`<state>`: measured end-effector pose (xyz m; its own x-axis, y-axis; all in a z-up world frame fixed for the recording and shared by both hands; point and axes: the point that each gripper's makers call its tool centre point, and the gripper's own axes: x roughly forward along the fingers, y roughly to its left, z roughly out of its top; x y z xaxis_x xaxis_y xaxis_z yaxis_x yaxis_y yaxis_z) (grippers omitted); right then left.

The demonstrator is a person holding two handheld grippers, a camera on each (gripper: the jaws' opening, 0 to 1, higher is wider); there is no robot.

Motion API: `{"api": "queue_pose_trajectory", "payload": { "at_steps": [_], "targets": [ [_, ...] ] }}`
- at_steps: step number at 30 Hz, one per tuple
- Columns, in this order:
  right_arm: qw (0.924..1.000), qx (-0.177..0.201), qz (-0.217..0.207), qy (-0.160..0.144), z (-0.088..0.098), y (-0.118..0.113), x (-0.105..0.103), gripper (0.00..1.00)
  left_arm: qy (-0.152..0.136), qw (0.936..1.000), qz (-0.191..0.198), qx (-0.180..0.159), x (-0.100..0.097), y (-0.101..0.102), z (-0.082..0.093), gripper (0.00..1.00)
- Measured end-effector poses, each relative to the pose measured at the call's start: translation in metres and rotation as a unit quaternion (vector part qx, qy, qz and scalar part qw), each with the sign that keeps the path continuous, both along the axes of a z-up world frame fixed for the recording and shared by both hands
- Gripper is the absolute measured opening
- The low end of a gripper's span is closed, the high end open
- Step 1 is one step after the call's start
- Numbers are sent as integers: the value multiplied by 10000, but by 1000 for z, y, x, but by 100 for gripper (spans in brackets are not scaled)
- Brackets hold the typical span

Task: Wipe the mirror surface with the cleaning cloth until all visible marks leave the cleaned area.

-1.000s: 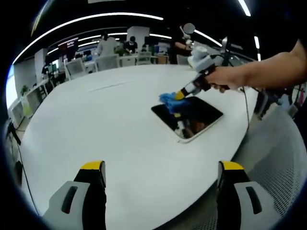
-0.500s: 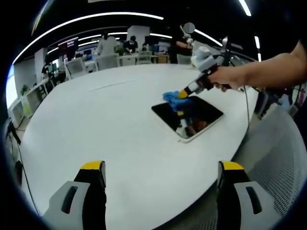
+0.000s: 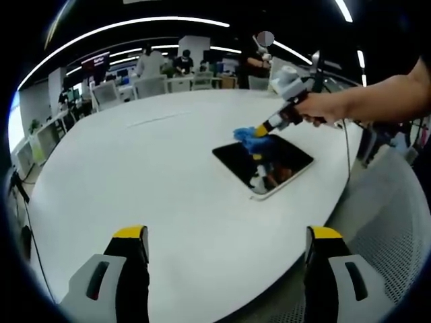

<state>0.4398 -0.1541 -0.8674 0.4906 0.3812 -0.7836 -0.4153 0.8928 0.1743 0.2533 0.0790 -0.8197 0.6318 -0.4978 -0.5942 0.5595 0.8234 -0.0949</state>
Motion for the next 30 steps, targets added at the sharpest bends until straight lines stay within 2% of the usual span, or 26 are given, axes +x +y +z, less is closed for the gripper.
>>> {"api": "queue_pose_trajectory", "payload": {
  "at_steps": [3, 5, 12, 15, 19, 30],
  "targets": [
    [10000, -42, -24, 16, 0, -5, 0, 0, -25, 9999, 38, -121, 1, -1, 3, 98],
    [9998, -48, -195, 68, 0, -11, 0, 0, -22, 9996, 93, -260, 3, -2, 5, 99],
    [9998, -13, -202, 44, 0, -13, -1, 0, -17, 9997, 47, -244, 2, -4, 5, 99],
    [9995, 77, -304, 9, -1, -13, 0, 0, -40, 9994, 68, -345, 3, -5, 7, 99],
    [9994, 36, -299, -189, 0, -12, -4, 0, -101, 9989, 104, -456, 4, -6, 12, 99],
    [9987, 37, -490, -133, 0, -18, -22, 0, -140, 9983, 133, -543, 4, -7, 15, 99]
  ]
}}
